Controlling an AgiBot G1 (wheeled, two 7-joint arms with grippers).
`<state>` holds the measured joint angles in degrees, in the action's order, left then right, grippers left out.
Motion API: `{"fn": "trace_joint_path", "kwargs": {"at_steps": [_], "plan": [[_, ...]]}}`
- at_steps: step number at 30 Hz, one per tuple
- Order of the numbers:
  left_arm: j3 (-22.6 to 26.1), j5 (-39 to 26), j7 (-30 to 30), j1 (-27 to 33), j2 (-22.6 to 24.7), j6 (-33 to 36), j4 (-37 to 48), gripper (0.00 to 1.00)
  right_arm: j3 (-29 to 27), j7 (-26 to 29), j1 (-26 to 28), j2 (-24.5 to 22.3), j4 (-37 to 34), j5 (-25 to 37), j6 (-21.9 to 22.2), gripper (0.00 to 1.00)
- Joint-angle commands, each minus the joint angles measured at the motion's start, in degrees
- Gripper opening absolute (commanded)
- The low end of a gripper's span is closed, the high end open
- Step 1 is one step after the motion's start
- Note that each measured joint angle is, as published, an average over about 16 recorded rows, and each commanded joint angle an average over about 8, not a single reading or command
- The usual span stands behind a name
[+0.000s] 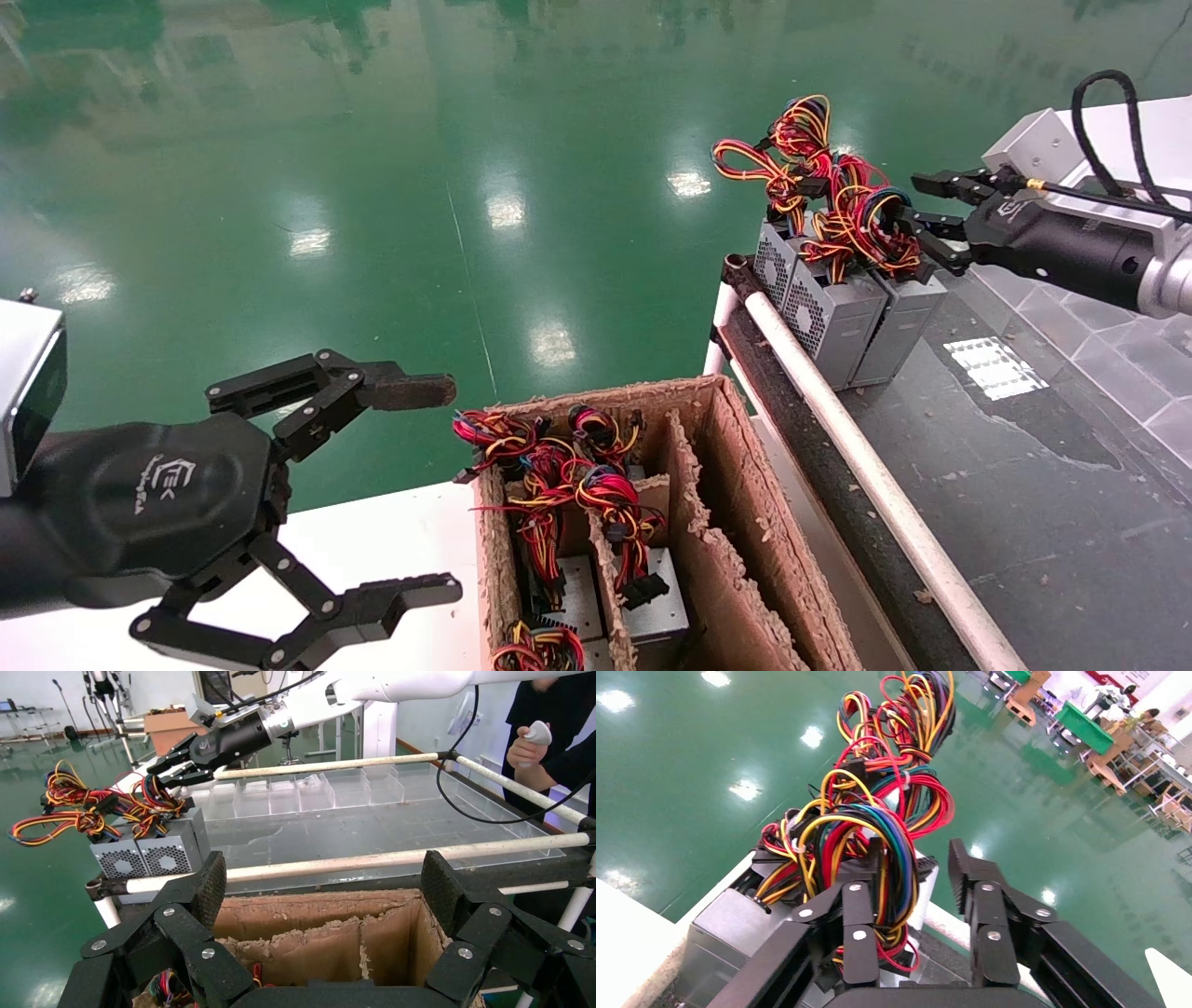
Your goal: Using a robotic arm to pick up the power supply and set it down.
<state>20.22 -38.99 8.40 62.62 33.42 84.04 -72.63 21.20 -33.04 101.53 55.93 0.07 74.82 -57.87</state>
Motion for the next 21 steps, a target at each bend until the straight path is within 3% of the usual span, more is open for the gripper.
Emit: {"fn": "trace_joint_path", "kwargs": {"at_steps": [1,13,21], "plan": [[0.0,0.0,0.0,0.0,0.0,0.0,0.0,1.0,0.0,0.1,0.1,-0.1,-0.1,0.0,0.1,1.0],[0.0,0.0,0.0,0.0,0.0,0.0,0.0,1.0,-0.3,1.3,-0.1,-3.2,-0.6,-0.5,-4.1,1.0],[0.0,0.0,0.0,0.0,0.0,0.0,0.0,1.0,-3.5,3.0,0.2,-6.4,-0.9,-5.0,-9.2,1.0]]}}
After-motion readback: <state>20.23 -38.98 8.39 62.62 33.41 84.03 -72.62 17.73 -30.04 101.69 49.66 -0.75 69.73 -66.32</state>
